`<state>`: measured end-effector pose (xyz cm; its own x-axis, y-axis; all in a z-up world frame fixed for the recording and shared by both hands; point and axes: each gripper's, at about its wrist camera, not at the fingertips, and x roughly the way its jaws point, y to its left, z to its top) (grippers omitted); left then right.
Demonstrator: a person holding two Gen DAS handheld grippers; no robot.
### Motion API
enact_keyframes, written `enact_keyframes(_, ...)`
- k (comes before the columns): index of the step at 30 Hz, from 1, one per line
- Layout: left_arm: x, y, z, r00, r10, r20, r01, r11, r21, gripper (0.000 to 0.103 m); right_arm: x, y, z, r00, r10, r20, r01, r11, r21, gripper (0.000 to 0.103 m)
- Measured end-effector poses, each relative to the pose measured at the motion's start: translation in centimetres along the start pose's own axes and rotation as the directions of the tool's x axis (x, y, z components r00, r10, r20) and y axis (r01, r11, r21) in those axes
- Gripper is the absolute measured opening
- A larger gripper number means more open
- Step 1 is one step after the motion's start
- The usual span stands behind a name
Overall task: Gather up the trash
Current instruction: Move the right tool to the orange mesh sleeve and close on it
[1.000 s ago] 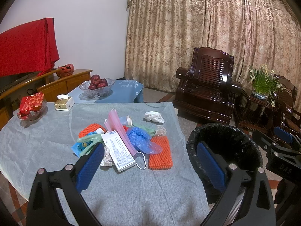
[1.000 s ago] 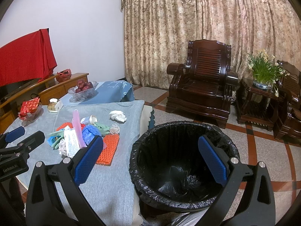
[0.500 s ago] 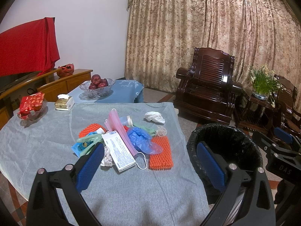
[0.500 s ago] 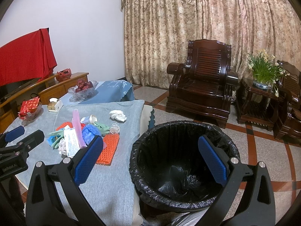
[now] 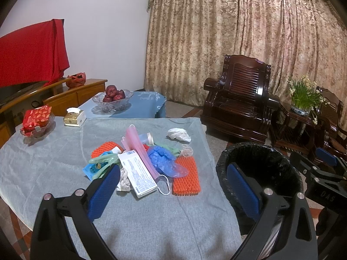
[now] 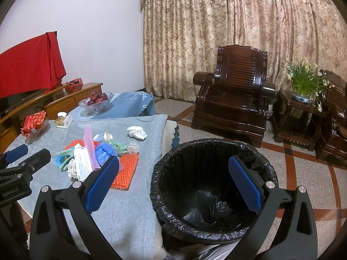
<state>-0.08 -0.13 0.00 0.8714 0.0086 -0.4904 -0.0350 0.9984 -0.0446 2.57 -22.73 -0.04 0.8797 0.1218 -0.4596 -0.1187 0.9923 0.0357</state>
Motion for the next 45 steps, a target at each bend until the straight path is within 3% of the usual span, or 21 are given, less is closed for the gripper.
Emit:
enact_keyframes(8,1.2,2.3,-0.3,1.0,0.013,-0.003,-0.013,1.0,-0.01,0.097,2.2,1.9,-0.8,1.0,0.013,-0.003,-0.013,1.0,-0.019,0.098)
enact_keyframes(15,3.4,6.4,-1.1,0.995,0.094,-0.025,-0.095,0.995,-0.039,0.097,4.9,4.0,-0.7,0.997,0.066,-0.029,-0.068,0.996,-0.057,0.098)
enact_keyframes(23,6.5,11.5,-2.8,0.98,0.196,-0.037,-0.199,0.975,-0.097,0.096,11.1,8.6,-1.4,0.985,0.144,-0.094,-0.153,0.983,-0.1,0.097)
enact_keyframes(28,8.3,12.3,-3.5,0.975,0.22,-0.037,-0.222,0.972,-0.077,0.091,16.1,11.0,-3.2,0.971,0.151,-0.182,-0.174,0.978,-0.115,0.084)
enact_keyframes(32,9.3,12.7,-3.9,0.976,0.215,-0.042,-0.217,0.974,-0.062,0.089,19.0,12.0,-4.6,0.96,0.138,-0.244,-0.174,0.976,-0.132,0.08)
enact_keyframes(43,11.7,12.4,-5.1,0.982,0.16,-0.099,-0.167,0.984,-0.065,0.08,22.5,12.9,-7.4,0.919,0.13,-0.372,-0.203,0.965,-0.164,0.066)
enact_keyframes(45,11.9,12.0,-5.2,0.983,0.151,-0.104,-0.157,0.986,-0.06,0.08,23.0,12.9,-7.7,0.905,0.155,-0.396,-0.23,0.962,-0.148,0.055)
